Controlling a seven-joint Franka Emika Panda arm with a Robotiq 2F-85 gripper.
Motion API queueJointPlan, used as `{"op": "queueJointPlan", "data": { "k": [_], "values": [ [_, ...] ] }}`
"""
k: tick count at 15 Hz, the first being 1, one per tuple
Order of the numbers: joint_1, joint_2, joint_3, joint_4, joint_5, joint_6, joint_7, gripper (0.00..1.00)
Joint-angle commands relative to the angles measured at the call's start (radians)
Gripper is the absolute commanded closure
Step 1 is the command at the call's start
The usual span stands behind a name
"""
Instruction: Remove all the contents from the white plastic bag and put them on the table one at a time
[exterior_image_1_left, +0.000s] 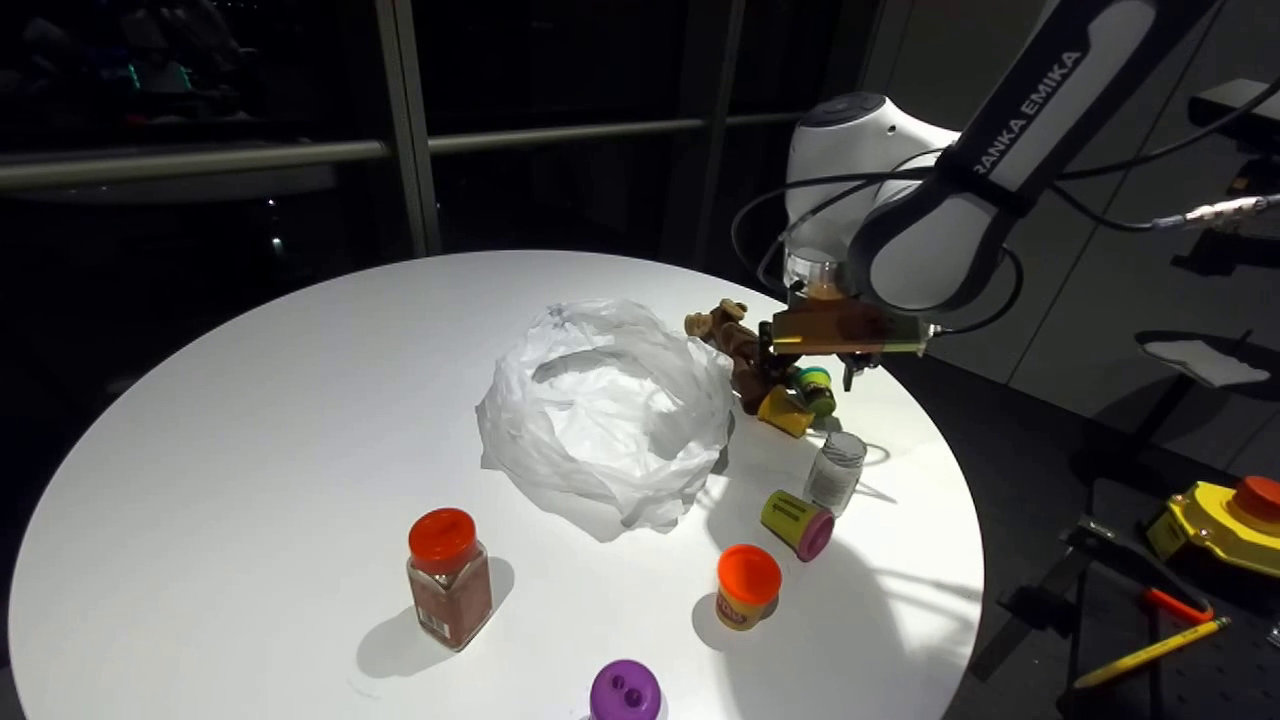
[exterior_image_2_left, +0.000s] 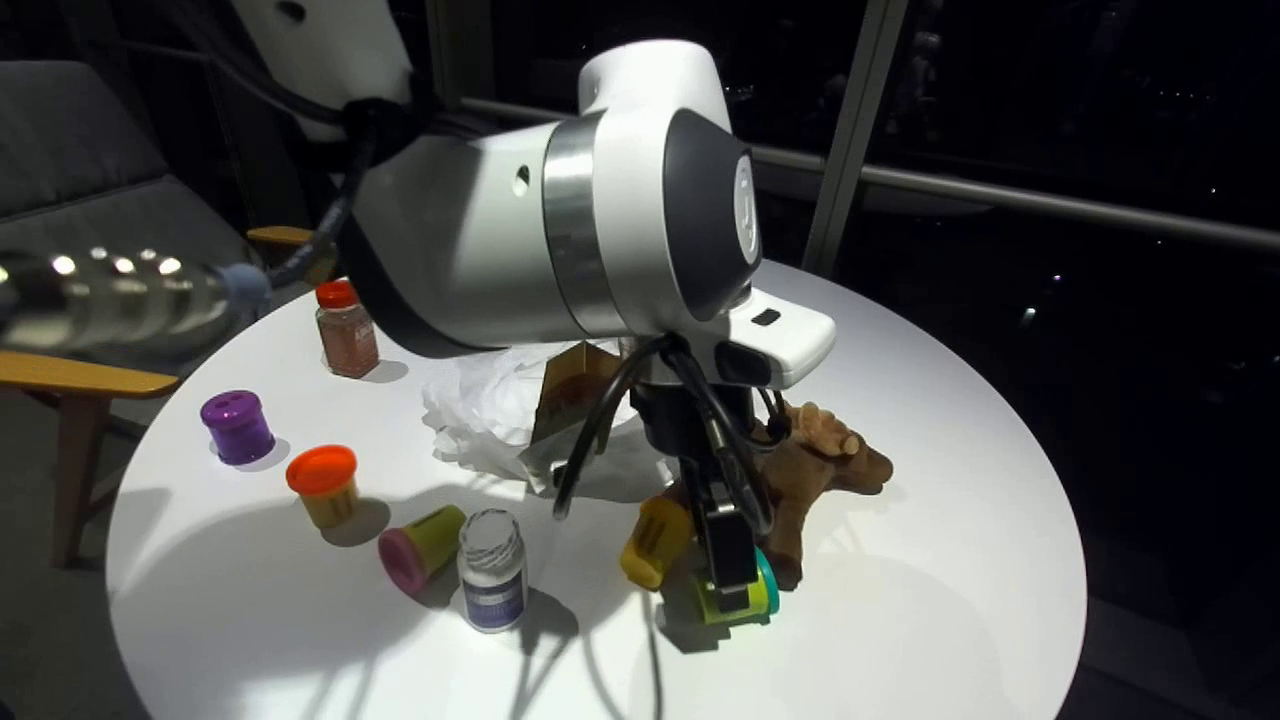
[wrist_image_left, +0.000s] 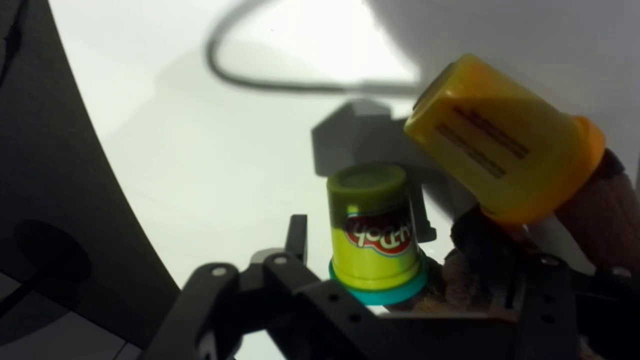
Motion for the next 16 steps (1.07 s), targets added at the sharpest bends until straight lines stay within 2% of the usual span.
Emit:
{"op": "queueJointPlan", "data": {
  "k": [1, 3, 5, 7, 10, 14, 15, 16],
  "values": [
    [0.037, -0.103, -0.003, -0.045, 0.05, -0.016, -0.086, 0.0],
    [0.052, -0.175, 0.008, -0.063, 0.062, -0.058, -0.126, 0.0],
    [0.036, -0.255, 0.058, -0.07, 0.105, -0.137, -0.218, 0.0],
    [-0.002, -0.327, 0.136, -0.047, 0.186, -0.288, -0.379, 0.01],
    [-0.001, -0.403, 0.172, 0.04, 0.248, -0.523, -0.58, 0.0],
    [-0.021, -0.48, 0.209, 0.143, 0.351, -0.714, -0.855, 0.0],
    [-0.013, -0.45, 0.204, 0.101, 0.297, -0.646, -0.734, 0.0],
    [-0.018, -0.467, 0.209, 0.12, 0.317, -0.676, -0.783, 0.0]
  ]
}}
